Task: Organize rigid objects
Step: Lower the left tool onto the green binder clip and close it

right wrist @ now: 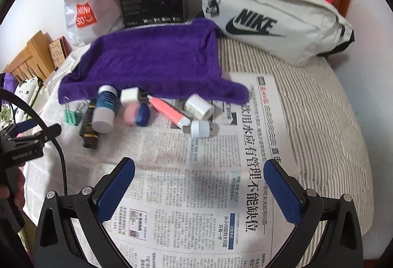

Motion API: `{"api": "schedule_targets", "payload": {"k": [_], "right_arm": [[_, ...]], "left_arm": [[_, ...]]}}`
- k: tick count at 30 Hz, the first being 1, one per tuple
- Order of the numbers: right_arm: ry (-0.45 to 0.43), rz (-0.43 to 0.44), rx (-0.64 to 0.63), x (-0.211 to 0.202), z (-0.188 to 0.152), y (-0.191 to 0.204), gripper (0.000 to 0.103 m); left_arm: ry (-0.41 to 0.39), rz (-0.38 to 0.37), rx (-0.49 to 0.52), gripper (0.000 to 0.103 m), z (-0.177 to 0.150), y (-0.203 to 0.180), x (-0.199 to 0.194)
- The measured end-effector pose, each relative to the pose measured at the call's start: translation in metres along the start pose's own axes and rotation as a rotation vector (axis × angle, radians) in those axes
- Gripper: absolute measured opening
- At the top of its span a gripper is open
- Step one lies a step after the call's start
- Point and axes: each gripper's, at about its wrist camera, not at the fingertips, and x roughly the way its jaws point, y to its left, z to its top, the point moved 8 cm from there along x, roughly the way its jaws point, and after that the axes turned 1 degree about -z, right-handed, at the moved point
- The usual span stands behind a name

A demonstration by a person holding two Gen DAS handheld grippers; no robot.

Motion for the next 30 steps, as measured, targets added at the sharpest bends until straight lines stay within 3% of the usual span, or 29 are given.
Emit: {"api": "schedule_targets", "payload": {"k": [5, 9, 12, 18, 24, 30], "right_arm": [[0.04, 0.001, 0.036, 0.016, -0.005, -0.013, 0.103], [0.085, 0.067, 0.086, 0.027, -0.006, -0.017, 0.103], [0.087, 0.039, 0.083, 0.032, -0.004, -0.021, 0.103], [0.095, 0.011, 0.067, 0.041, 0.0, -0.026, 0.103], [0.088, 0.034, 0.066, 0.048, 0.003, -0.024, 0.103], [0.071, 0.066, 0.069, 0.063, 0.014, -0.018, 0.101]], "left_arm": [[-0.003, -0.038, -0.021, 0.102, 0.008, 0.004, 0.02], [-0.014, -0.041, -0.019, 0.101, 0.012, 0.004, 0.033], [-0.017, -0.016, 0.002, 0.092, 0.013, 0.005, 0.039], [-0.045, -0.018, 0.025, 0.089, 0.012, 0.005, 0.041], [-0.074, -0.005, 0.054, 0.075, 0.014, 0.002, 0.041], [-0.084, -0.02, 0.068, 0.042, 0.015, -0.003, 0.037]]}}
